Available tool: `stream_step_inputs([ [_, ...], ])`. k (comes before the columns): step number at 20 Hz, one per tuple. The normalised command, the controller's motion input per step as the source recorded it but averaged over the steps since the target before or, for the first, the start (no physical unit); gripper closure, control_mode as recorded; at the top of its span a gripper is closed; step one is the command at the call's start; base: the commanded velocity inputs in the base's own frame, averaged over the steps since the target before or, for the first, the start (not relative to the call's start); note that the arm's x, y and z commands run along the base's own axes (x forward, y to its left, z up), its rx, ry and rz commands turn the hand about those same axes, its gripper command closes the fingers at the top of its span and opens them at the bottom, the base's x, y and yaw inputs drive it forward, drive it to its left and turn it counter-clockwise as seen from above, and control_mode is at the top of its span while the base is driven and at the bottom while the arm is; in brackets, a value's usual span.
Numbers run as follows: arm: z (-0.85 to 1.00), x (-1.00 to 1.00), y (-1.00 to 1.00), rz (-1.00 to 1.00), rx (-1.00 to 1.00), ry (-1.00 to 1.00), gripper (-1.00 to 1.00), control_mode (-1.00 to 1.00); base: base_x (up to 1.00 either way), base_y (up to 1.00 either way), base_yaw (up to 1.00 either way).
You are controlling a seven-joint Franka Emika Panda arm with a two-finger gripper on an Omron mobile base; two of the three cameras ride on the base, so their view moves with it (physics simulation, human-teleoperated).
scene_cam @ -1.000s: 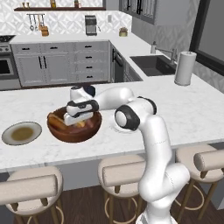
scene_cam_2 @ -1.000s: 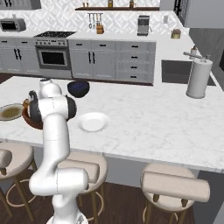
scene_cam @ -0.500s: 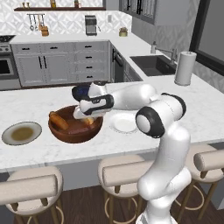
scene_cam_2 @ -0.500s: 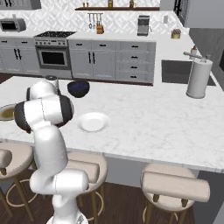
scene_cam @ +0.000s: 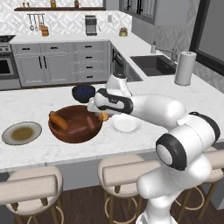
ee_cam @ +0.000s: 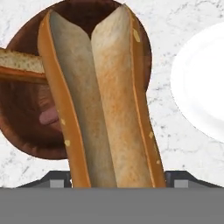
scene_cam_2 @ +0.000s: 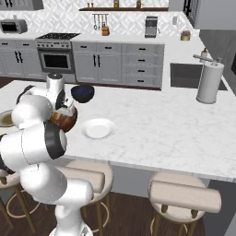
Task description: Place one bun and one sausage from the bowl on each plate.
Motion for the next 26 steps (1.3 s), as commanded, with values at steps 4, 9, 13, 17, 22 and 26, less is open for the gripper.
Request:
stream_step_inputs([
  [4, 1.00, -0.22, -0.88, -0.26, 0.01, 0.09, 1.00, -1.00, 0.00, 0.00, 0.00],
  [9, 0.30, -0.08, -1.00, -0.30, 0.01, 0.10, 1.00, -1.00, 0.00, 0.00, 0.00],
  [13, -0.78, 0.04, -1.00, -0.08, 0.00, 0.06, 1.00, -1.00, 0.00, 0.00, 0.00],
  [17, -0.75, 0.01, -1.00, 0.00, 0.02, 0.00, 1.00, -1.00, 0.00, 0.00, 0.00],
  [22, -0.44, 0.36, -0.87, 0.12, 0.11, -0.06, 1.00, -1.00, 0.00, 0.00, 0.00],
  [26, -0.36, 0.93, -0.55, 0.26, 0.07, 0.00, 1.00, -1.00, 0.00, 0.00, 0.00],
])
